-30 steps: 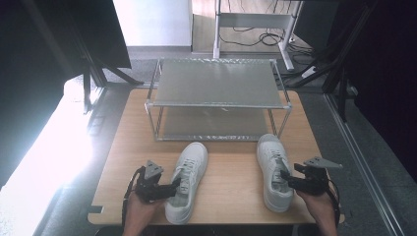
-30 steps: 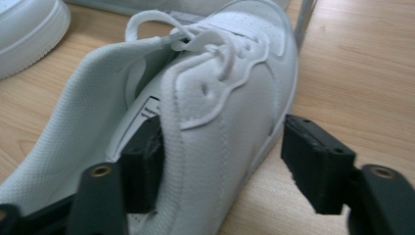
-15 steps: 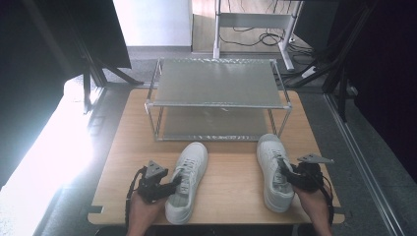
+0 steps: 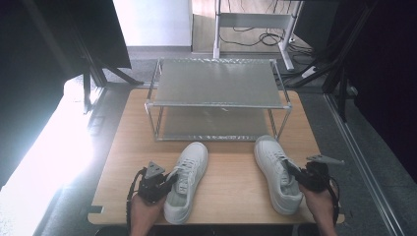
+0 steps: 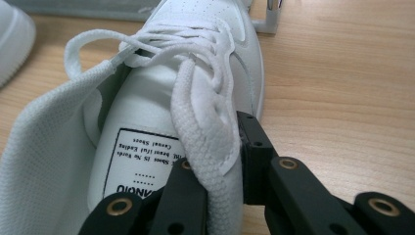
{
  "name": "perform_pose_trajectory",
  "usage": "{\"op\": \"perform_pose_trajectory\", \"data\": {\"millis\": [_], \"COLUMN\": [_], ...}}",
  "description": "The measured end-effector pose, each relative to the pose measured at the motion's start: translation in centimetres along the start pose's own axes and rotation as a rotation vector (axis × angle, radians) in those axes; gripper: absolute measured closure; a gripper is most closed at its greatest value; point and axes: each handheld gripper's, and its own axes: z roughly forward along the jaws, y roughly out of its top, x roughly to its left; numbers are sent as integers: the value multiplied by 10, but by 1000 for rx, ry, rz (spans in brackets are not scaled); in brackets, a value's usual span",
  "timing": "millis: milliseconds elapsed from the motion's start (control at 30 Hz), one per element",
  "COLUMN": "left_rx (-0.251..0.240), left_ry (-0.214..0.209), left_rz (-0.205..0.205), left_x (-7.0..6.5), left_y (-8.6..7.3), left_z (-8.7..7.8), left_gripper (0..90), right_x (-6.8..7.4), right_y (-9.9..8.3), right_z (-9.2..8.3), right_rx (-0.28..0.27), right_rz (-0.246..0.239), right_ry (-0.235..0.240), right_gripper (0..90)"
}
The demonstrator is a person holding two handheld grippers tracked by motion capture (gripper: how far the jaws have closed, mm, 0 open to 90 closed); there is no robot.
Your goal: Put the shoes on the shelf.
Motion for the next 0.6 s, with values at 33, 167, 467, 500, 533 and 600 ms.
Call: {"op": "perform_pose_trajectory", "data": {"millis": [33,167,467,500,533,600], "left_rx": [-4,-32,-108,-111,-113,-120], "left_ry": [-9,-59,-133,-139,-138,-145], "left_rz": [-11,-80,-286,-296,-302,-312], "left_x": [2,11,30,30,30,29], "left_y": [-1,-4,-9,-9,-9,-9], "left_z": [0,-2,-2,-1,-1,0], "left_gripper": [814,818,841,841,841,841], "right_x": [-2,-10,-20,-19,-19,-17], "right_y": [0,-1,-7,-6,-6,-5], "right_z": [0,-1,-2,-2,-2,-3], "right_rx": [-3,-18,-64,-68,-68,-74], "right_rz": [18,88,274,276,276,283], "right_ry": [11,49,220,230,230,252], "right_gripper": [834,837,840,841,841,840]}}
